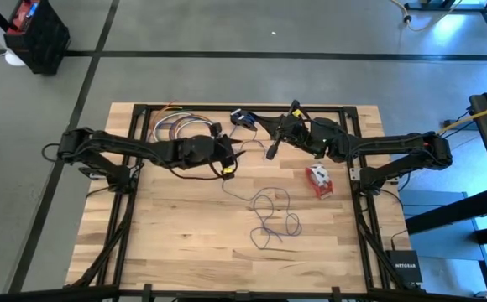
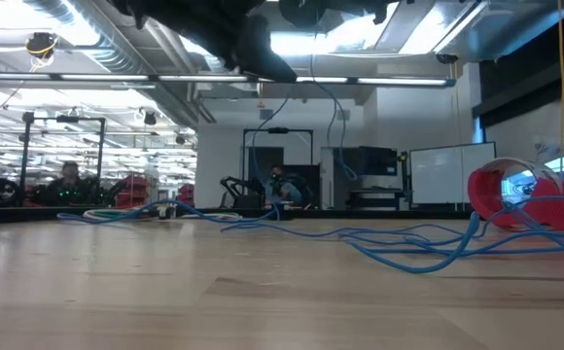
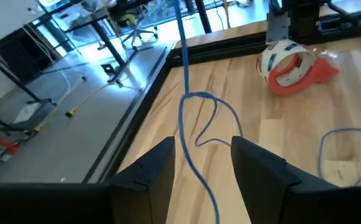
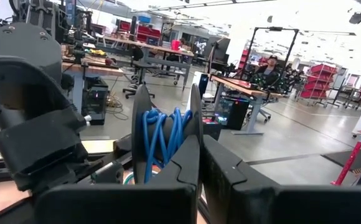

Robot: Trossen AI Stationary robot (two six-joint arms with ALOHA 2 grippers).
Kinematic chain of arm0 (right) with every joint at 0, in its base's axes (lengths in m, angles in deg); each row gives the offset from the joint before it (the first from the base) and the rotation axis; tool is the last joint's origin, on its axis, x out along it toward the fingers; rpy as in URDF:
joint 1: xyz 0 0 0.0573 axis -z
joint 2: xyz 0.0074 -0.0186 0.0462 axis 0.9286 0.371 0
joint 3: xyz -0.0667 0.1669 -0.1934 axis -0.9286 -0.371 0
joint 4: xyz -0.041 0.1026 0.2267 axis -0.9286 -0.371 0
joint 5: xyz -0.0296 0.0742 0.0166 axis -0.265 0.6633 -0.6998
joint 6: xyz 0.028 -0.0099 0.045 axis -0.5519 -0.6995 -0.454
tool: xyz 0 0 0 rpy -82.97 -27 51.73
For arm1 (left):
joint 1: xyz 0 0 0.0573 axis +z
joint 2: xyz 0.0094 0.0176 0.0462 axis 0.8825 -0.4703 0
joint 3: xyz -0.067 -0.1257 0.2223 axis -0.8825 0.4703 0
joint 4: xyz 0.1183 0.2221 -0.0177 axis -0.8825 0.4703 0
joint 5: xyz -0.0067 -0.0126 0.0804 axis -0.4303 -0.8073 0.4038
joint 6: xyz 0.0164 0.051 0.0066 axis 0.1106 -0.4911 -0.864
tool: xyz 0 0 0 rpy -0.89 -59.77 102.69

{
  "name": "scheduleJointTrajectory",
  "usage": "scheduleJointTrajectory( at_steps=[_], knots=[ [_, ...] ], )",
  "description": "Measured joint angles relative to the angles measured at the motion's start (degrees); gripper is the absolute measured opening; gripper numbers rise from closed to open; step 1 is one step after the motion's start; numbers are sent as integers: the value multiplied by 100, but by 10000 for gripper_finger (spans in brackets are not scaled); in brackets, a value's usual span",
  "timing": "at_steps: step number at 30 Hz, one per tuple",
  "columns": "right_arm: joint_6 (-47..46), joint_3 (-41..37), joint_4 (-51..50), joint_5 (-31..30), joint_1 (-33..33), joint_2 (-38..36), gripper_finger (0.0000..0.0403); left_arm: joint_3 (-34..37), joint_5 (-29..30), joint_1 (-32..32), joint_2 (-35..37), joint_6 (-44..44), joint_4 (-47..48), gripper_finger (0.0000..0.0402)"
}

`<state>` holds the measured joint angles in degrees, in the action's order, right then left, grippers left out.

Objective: Coil cords
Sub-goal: Coil the blue wire onto the spool

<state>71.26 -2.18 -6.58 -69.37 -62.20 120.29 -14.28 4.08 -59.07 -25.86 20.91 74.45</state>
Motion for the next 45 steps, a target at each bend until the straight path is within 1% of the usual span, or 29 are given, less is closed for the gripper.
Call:
scheduleJointTrajectory(
  at_steps=[6, 9, 12, 15, 19, 20, 24, 27, 33, 35, 39, 45],
  knots=[
    [2, -2, -9, 2, 0, 3, 12, -2, -49, 259, -52, -79, -121, 150],
    [2, -2, 33, 2, 0, 3, 12, -2, -352, 390, -133, -86, -205, 149],
    [2, -2, 16, 4, 0, 3, 12, -2, -557, 471, -249, -74, -342, 136],
    [2, -2, 22, 4, 0, 3, 12, 0, -574, 539, -293, -69, -320, 101],
    [2, -2, 35, 7, 0, 3, 12, -1, -568, 597, -286, -47, -314, 22],
    [2, -2, 32, 7, 0, 3, 12, 0, -560, 597, -286, -61, -298, 12],
    [2, -2, 25, -8, 0, -30, 12, -2, -563, 572, -275, -33, -35, 6],
    [45, -7, 76, -107, 0, -208, 12, -2, -556, 566, -278, 133, 537, 4],
    [175, -7, 85, -120, 0, -668, 12, 0, -443, 571, -331, 594, 1839, 4],
    [220, -7, 70, -234, 0, -830, 12, 0, -441, 568, -398, 728, 2197, 3],
    [391, -4, 37, -568, 0, -1095, 12, 0, -442, 563, -712, 932, 2624, 3],
    [446, -4, -67, -623, 0, -1369, 12, 0, -443, 536, -1481, 1081, 2781, 2]
  ],
)
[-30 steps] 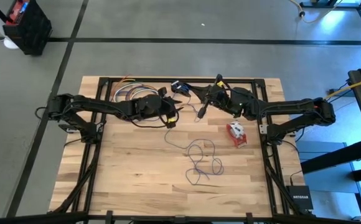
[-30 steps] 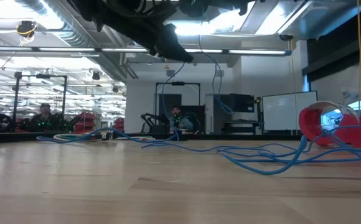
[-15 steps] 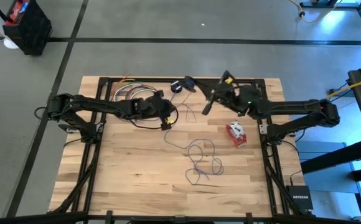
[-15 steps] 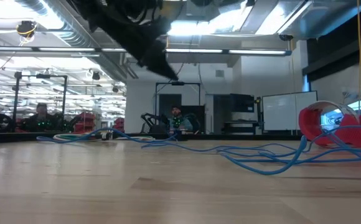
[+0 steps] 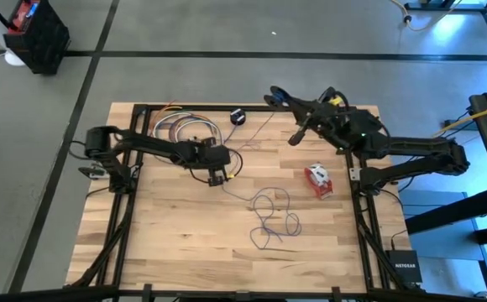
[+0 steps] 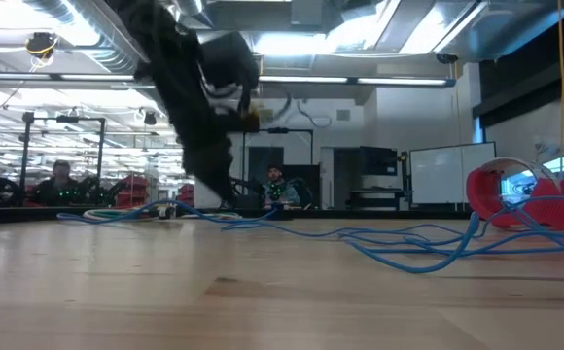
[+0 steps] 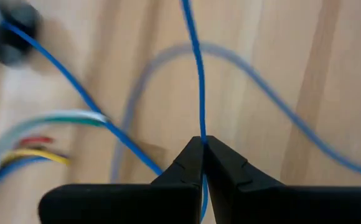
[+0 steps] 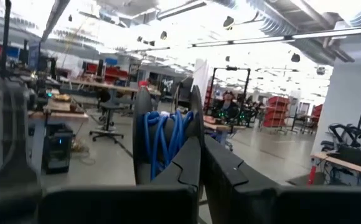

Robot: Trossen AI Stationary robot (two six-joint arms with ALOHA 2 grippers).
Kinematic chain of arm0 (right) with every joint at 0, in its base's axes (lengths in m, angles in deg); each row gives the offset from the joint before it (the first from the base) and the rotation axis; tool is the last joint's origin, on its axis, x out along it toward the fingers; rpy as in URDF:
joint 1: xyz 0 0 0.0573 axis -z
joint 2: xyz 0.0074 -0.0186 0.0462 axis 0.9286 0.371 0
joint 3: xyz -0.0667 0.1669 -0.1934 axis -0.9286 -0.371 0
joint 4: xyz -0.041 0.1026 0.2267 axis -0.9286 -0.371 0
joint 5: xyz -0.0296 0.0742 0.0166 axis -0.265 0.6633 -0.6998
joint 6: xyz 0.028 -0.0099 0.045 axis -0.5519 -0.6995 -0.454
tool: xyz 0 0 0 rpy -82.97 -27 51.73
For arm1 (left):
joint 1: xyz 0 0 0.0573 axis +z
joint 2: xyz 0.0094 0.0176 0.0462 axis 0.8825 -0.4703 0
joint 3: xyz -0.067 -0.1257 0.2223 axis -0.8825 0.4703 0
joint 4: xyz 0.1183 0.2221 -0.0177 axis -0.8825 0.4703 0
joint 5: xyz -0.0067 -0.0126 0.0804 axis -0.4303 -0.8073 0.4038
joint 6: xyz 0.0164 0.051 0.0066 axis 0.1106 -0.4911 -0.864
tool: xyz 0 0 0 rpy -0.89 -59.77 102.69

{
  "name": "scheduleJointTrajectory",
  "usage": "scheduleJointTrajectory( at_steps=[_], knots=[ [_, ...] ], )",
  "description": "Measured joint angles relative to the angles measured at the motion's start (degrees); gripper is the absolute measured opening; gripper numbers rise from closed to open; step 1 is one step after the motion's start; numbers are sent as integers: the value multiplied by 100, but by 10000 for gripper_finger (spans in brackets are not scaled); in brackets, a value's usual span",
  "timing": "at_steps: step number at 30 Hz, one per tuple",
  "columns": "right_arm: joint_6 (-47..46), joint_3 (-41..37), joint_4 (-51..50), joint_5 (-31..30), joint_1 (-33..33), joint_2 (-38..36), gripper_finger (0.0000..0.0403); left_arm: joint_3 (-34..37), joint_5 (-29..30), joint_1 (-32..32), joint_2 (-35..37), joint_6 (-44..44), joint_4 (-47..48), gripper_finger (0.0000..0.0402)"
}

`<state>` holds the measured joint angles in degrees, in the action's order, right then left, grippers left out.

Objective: Coil cords
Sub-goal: Coil the blue wire onto the spool

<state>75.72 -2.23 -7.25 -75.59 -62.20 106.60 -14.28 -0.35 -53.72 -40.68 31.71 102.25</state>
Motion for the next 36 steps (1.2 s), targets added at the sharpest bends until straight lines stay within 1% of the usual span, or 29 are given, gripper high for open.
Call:
scheduleJointTrajectory(
  at_steps=[6, 10, 17, 20, 23, 28, 32, 36],
  knots=[
    [2, 4, -121, -7, 0, -235, 12, -31, 131, -9, -738, 82, 82, 8],
    [7, 7, -154, -46, 0, -330, 12, -36, 122, -13, -797, 167, 147, 4],
    [160, 7, -140, -144, 0, -448, 12, -23, 44, -10, -646, 110, 283, 10],
    [287, 9, -121, -358, 0, -627, 12, -27, 39, -70, -570, 170, 632, 9],
    [328, 9, -153, -440, 0, -831, 12, -5, 54, -217, -363, 263, 860, 3],
    [330, 9, -315, -439, 0, -1132, 12, 30, -114, -421, 6, 390, 1224, 6],
    [312, 9, -462, -446, -2, -1258, 12, 33, -46, -452, 19, 661, 1648, 3],
    [280, 9, -510, -440, 0, -1209, 12, 26, -37, -455, 15, 662, 1499, 11]
  ],
)
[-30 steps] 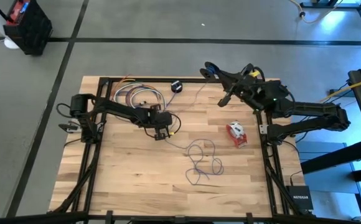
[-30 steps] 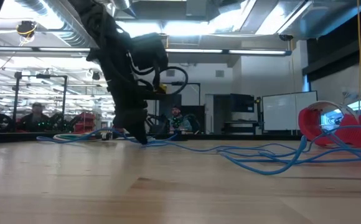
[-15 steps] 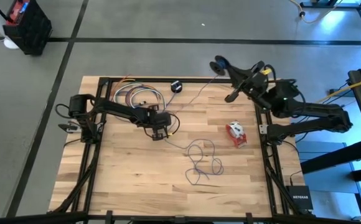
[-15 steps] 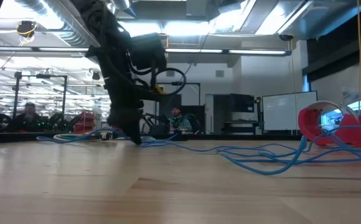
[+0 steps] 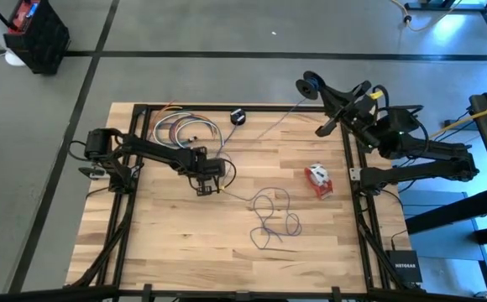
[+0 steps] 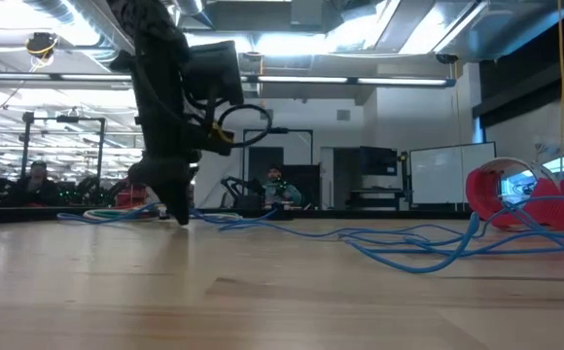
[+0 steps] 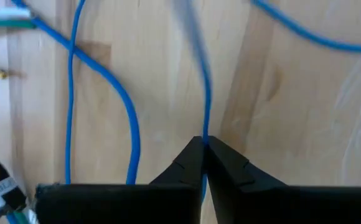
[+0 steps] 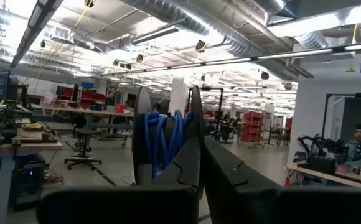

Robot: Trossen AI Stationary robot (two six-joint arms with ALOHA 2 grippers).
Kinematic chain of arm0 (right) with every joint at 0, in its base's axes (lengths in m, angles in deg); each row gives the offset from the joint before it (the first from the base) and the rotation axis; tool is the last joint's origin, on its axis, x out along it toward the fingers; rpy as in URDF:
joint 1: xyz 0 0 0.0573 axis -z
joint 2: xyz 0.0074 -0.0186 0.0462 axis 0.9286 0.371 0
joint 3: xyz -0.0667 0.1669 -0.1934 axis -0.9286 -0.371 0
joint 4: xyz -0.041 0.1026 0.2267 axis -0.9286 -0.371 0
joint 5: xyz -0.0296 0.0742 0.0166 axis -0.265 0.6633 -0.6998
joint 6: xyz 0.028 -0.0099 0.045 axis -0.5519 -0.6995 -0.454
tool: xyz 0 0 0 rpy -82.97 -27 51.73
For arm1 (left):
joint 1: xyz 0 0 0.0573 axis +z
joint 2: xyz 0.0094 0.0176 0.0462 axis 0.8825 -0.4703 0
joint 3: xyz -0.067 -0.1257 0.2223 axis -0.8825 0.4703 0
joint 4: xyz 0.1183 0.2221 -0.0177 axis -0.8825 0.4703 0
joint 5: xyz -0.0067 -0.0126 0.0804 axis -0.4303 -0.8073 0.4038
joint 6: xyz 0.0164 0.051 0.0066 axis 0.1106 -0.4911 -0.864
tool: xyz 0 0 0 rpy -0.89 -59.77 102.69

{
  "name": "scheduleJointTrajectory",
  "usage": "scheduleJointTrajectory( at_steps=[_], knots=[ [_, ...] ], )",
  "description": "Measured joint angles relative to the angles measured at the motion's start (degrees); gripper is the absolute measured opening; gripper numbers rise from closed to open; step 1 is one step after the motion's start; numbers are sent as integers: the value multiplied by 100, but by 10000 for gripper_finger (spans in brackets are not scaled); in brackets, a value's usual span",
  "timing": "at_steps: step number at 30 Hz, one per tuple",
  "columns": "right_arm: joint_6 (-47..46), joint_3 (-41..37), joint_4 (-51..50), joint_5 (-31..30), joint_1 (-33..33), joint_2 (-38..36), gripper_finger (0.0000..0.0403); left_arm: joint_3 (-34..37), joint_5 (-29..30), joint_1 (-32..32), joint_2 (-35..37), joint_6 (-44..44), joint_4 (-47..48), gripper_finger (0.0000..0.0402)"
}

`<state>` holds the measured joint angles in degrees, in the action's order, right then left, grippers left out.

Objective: Coil cords
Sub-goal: Coil the blue wire onto the spool

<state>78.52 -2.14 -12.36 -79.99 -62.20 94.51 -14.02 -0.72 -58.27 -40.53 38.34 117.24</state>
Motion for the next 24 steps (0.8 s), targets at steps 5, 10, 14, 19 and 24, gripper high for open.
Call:
scheduleJointTrajectory(
  at_steps=[5, 10, 14, 19, 24],
  knots=[
    [-2, 2, -48, 52, 0, 214, 12, -7, -2, 1, 4, -16, -152, 43],
    [-7, 2, -86, 50, 0, 340, 12, -13, -37, -3, 7, -4, -211, 103],
    [-12, 2, -184, 54, -3, 408, 12, -119, -163, -35, 53, -39, 179, 142],
    [-13, 2, -323, 58, -2, 450, 12, -424, -163, -109, 288, 145, 977, 158],
    [-12, 2, -408, 202, -2, 498, 12, -444, -160, -196, 899, 107, 931, 155]
  ],
)
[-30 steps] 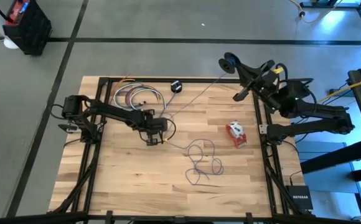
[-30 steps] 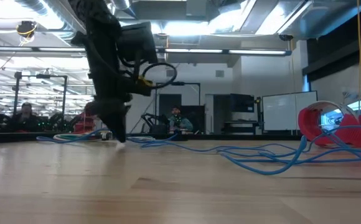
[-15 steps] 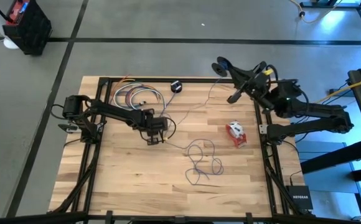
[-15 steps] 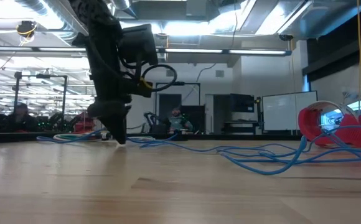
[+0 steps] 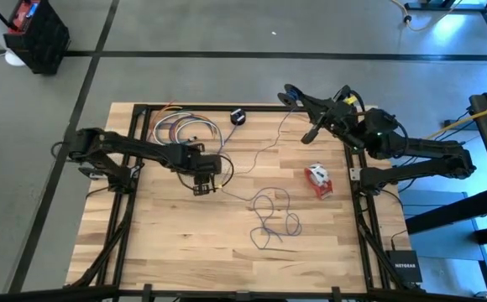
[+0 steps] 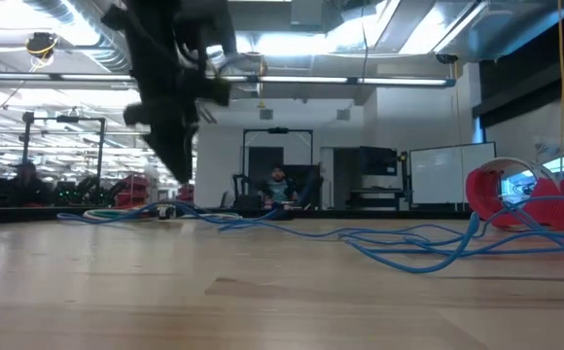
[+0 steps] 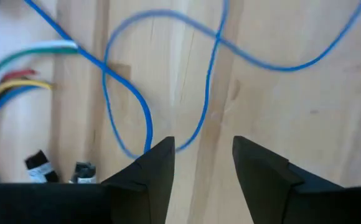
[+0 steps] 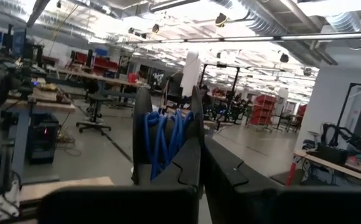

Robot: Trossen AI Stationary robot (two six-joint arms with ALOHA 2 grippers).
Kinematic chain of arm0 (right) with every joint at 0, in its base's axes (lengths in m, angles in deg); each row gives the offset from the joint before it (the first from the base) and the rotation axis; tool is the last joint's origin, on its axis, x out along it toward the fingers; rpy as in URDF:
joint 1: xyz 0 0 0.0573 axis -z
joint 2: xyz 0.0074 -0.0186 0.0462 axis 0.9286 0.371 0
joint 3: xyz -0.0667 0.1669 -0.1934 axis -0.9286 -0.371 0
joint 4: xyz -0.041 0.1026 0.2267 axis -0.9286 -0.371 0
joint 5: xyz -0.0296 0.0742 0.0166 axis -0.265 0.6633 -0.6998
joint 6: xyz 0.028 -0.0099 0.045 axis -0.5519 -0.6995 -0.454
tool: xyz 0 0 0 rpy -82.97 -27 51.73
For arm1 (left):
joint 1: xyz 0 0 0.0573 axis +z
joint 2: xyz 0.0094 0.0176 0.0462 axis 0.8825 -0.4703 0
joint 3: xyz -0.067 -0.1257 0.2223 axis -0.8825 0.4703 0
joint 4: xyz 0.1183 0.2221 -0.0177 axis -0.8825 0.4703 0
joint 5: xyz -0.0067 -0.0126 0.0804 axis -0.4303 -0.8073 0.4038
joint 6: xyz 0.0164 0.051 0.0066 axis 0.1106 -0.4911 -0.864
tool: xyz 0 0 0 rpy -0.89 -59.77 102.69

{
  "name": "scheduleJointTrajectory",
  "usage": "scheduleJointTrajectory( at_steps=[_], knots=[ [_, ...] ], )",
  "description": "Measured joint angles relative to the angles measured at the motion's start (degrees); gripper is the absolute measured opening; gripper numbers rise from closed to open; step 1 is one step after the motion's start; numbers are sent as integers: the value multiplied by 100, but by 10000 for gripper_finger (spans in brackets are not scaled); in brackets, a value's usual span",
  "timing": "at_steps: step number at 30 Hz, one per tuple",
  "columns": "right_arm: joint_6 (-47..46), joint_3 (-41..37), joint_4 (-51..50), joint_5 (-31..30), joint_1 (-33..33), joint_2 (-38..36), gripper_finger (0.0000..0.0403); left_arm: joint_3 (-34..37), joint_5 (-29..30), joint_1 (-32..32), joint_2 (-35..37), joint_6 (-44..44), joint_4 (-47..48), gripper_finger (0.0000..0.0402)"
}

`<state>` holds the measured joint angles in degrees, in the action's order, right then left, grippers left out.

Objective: Coil cords
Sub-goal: Coil the blue wire onto the spool

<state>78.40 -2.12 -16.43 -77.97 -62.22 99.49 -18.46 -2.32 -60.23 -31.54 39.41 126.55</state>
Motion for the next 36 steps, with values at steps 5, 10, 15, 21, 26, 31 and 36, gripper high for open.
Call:
scheduleJointTrajectory(
  at_steps=[5, 10, 15, 21, 26, 31, 36],
  knots=[
    [-3, -2, -99, 1, -2, 0, 12, 40, 16, 14, 561, -130, -74, 156],
    [-1, -2, -235, 1, 0, 4, 12, 50, 24, 95, 1022, -541, -709, 156],
    [-6, -2, -281, 185, 0, 4, 12, 52, -311, 248, 1173, -893, -2225, 156],
    [-27, -4, -531, 357, -2, 122, 12, 50, -1097, 280, 999, -1273, -3193, 157],
    [-30, -4, -777, 361, 2, 196, 12, 62, -1118, 340, 912, -1158, -3904, 157],
    [-321, -3, -837, 823, 2, 439, 12, 357, -1251, 327, 534, -1224, -5770, 157],
    [-420, -4, -826, 1067, -2, 740, 12, 407, -1299, 278, 95, -1032, -7300, 157]
  ],
)
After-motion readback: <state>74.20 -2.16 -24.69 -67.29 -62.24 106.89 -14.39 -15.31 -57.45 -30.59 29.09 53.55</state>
